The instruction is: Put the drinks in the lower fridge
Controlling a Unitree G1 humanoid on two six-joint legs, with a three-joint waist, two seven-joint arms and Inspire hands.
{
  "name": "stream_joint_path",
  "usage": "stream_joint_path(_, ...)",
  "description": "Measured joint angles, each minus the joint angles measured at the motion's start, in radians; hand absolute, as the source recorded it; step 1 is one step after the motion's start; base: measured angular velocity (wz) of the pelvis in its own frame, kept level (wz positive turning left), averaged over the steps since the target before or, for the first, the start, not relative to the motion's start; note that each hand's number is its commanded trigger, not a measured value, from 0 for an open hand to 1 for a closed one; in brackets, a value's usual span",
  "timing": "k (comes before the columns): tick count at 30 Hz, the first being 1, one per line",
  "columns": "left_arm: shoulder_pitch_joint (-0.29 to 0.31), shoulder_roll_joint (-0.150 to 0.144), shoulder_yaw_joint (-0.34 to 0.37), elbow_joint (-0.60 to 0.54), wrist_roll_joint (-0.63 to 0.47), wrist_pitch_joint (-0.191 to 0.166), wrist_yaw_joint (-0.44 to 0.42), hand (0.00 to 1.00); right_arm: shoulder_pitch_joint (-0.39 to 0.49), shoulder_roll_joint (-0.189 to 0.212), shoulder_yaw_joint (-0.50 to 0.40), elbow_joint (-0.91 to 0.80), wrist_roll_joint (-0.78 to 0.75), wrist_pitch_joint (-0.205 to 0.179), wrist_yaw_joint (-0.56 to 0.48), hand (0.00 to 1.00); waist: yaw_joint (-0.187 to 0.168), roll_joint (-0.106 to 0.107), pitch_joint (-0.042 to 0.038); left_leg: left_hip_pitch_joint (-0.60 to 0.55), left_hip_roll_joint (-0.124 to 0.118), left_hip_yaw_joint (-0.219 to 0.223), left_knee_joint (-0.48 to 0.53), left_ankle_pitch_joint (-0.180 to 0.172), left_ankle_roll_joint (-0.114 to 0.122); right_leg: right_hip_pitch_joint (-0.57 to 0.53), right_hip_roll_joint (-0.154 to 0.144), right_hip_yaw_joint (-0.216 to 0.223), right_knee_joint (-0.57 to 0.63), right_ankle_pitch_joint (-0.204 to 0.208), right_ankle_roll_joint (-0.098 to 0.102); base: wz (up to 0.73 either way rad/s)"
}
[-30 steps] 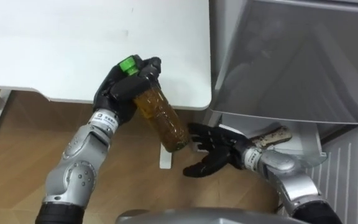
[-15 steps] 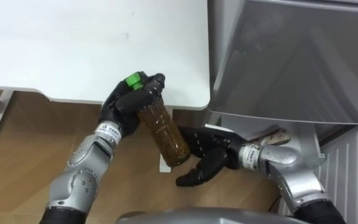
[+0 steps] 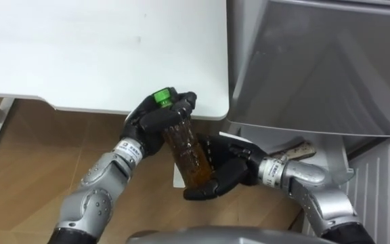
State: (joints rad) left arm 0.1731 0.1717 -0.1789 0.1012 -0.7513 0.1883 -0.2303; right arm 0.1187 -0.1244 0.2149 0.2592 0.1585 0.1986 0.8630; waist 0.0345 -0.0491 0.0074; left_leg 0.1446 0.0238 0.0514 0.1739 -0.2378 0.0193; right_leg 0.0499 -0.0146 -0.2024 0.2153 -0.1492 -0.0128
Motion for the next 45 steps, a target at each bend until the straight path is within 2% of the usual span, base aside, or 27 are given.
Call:
stream_joint_path(4,0.0,0.003,-0.004,0.0,0.003,-0.001,-0.001,1.0,0.0,-0.001,0.001,0.003,0.006,0.0,0.0,0.0,-0.001,-0.004,-0.0015,-0.001,0.0,0.0,-0.005,0.0,0.0,0.001,0.001,-0.002,-0.01,0.0,0.001,0.0)
stream_joint_path(7,0.0,0.003,-0.012,0.0,0.047,-0.013,-0.006,1.0,0.0,-0.004,0.007,0.012,0.007,0.0,-0.002,0.0,0.0,-0.004,-0.0017,0.0,0.0,0.001,-0.004,0.0,0.0,0.002,0.0,0.0,-0.01,-0.002,0.003,0.0)
stream_joint_path(8,0.0,0.003,-0.023,0.0,0.065,-0.014,-0.006,1.0,0.0,-0.005,0.01,0.021,0.008,-0.001,-0.002,0.59,-0.001,-0.005,-0.0016,0.002,0.0,0.002,-0.003,0.0,0.0,0.003,0.0,0.005,-0.01,-0.002,0.003,-0.04)
stream_joint_path(9,0.0,0.003,-0.025,0.0,0.078,-0.017,-0.007,1.0,0.0,-0.005,0.01,0.025,0.008,-0.001,-0.003,0.84,-0.001,-0.004,-0.0015,0.003,0.0,0.002,-0.003,0.0,0.0,0.004,-0.001,0.006,-0.01,-0.001,0.003,-0.04)
stream_joint_path(10,0.0,0.004,-0.031,0.0,0.096,-0.025,-0.009,1.0,0.0,-0.005,0.02,0.027,0.01,-0.001,-0.005,1.0,-0.001,-0.003,-0.0005,0.004,0.0,0.003,-0.003,0.0,0.0,0.004,-0.001,0.006,-0.01,-0.002,0.003,-0.03)
stream_joint_path(12,0.0,0.005,-0.034,0.0,0.102,-0.026,-0.014,1.0,0.0,-0.007,0.027,0.041,0.031,-0.001,-0.009,1.0,-0.002,-0.003,0.0013,0.004,0.0,0.001,-0.003,0.0,0.0,0.004,-0.002,0.007,-0.01,-0.001,0.003,0.0)
stream_joint_path(14,0.0,0.005,-0.04,0.0,0.119,-0.026,-0.022,1.0,0.0,-0.006,0.027,0.05,0.035,-0.001,-0.012,1.0,-0.002,0.003,0.0098,0.003,-0.001,0.002,-0.003,0.0,0.0,0.004,-0.001,0.006,-0.01,-0.001,0.003,0.0)
stream_joint_path(16,0.0,0.005,-0.048,0.0,0.123,-0.026,-0.031,1.0,0.0,-0.011,0.025,0.057,0.035,0.0,-0.017,1.0,-0.003,0.009,0.0145,0.0,-0.001,0.0,-0.005,-0.001,0.001,0.002,-0.001,0.004,-0.01,-0.001,0.003,0.06)
stream_joint_path(18,0.0,0.009,-0.063,0.0,0.123,-0.026,-0.048,1.0,0.0,-0.02,0.026,0.064,0.035,0.0,-0.031,1.0,-0.002,0.012,0.0158,-0.002,0.0,0.001,-0.007,-0.001,0.002,-0.001,0.0,0.003,-0.009,-0.001,0.003,0.06)
stream_joint_path(21,0.0,0.011,-0.073,0.0,0.132,-0.026,-0.054,1.0,0.0,-0.035,0.038,0.065,0.032,0.002,-0.022,1.0,-0.003,0.012,0.014,-0.005,-0.001,0.0,-0.005,-0.001,0.001,-0.001,0.003,0.004,-0.01,-0.001,0.003,0.0)
stream_joint_path(24,0.0,0.004,-0.074,-0.003,0.13,-0.027,-0.062,1.0,0.001,-0.041,0.043,0.066,0.032,0.003,-0.023,1.0,-0.004,0.012,0.0082,-0.006,-0.002,0.001,-0.003,-0.001,0.001,-0.001,0.003,0.004,-0.009,-0.001,0.002,0.0)
stream_joint_path(29,0.0,-0.003,-0.078,-0.003,0.115,-0.027,-0.065,1.0,0.001,-0.044,0.04,0.066,0.032,0.0,-0.029,1.0,-0.005,-0.005,-0.0046,-0.004,-0.001,0.005,0.007,-0.001,0.001,0.003,0.001,0.011,-0.009,-0.001,0.003,0.0)
stream_joint_path(33,0.0,-0.003,-0.089,-0.004,0.114,-0.027,-0.067,1.0,0.003,-0.042,0.046,0.069,0.028,0.0,-0.032,1.0,-0.007,-0.005,-0.0038,-0.001,-0.001,0.003,0.008,-0.001,0.001,0.005,0.0,0.011,-0.007,-0.001,0.003,0.0)
stream_joint_path(35,0.0,-0.009,-0.093,-0.004,0.112,-0.027,-0.067,1.0,0.004,-0.04,0.045,0.069,0.028,0.001,-0.039,1.0,-0.007,0.001,0.0,0.001,0.0,0.004,0.002,-0.001,0.001,0.002,0.001,0.011,-0.001,-0.001,0.003,0.0)
stream_joint_path(36,0.0,-0.012,-0.092,-0.004,0.112,-0.027,-0.067,0.95,0.004,-0.04,0.045,0.069,0.028,0.001,-0.039,1.0,-0.007,0.003,0.0014,0.003,0.0,0.004,-0.001,-0.001,0.001,0.001,0.001,0.011,0.002,-0.001,0.003,0.0)
stream_joint_path(38,0.0,-0.016,-0.095,-0.004,0.112,-0.027,-0.067,0.68,0.006,-0.038,0.046,0.069,0.027,0.001,-0.04,1.0,-0.01,0.006,0.0037,0.003,0.0,0.003,-0.006,-0.001,0.001,0.001,0.001,0.009,0.005,-0.001,0.003,0.0)
stream_joint_path(39,0.0,-0.016,-0.096,-0.004,0.113,-0.027,-0.067,0.51,0.006,-0.038,0.046,0.069,0.027,0.001,-0.04,1.0,-0.01,0.006,0.0038,0.003,0.0,0.003,-0.006,-0.001,0.001,0.001,0.001,0.009,0.005,-0.001,0.003,0.0)
stream_joint_path(40,0.0,-0.016,-0.096,-0.004,0.113,-0.027,-0.067,0.05,0.007,-0.038,0.046,0.069,0.027,0.001,-0.04,1.0,-0.008,0.006,0.0037,0.003,0.0,0.002,-0.006,-0.001,0.001,0.001,0.001,0.01,0.005,-0.002,0.003,0.0)
stream_joint_path(41,0.0,-0.016,-0.097,-0.008,0.113,-0.027,-0.07,0.0,0.007,-0.037,0.045,0.069,0.027,0.001,-0.04,1.0,-0.009,0.005,0.0036,0.003,-0.001,0.002,-0.005,-0.001,0.001,0.001,0.001,0.01,0.004,-0.002,0.002,0.0)
stream_joint_path(45,0.0,-0.011,-0.094,-0.011,0.113,-0.027,-0.073,0.0,0.007,-0.036,0.037,0.069,0.028,0.001,-0.037,1.0,-0.008,0.0,0.001,0.003,-0.001,0.001,0.0,-0.001,0.001,0.0,0.001,0.01,0.004,-0.002,0.003,0.0)
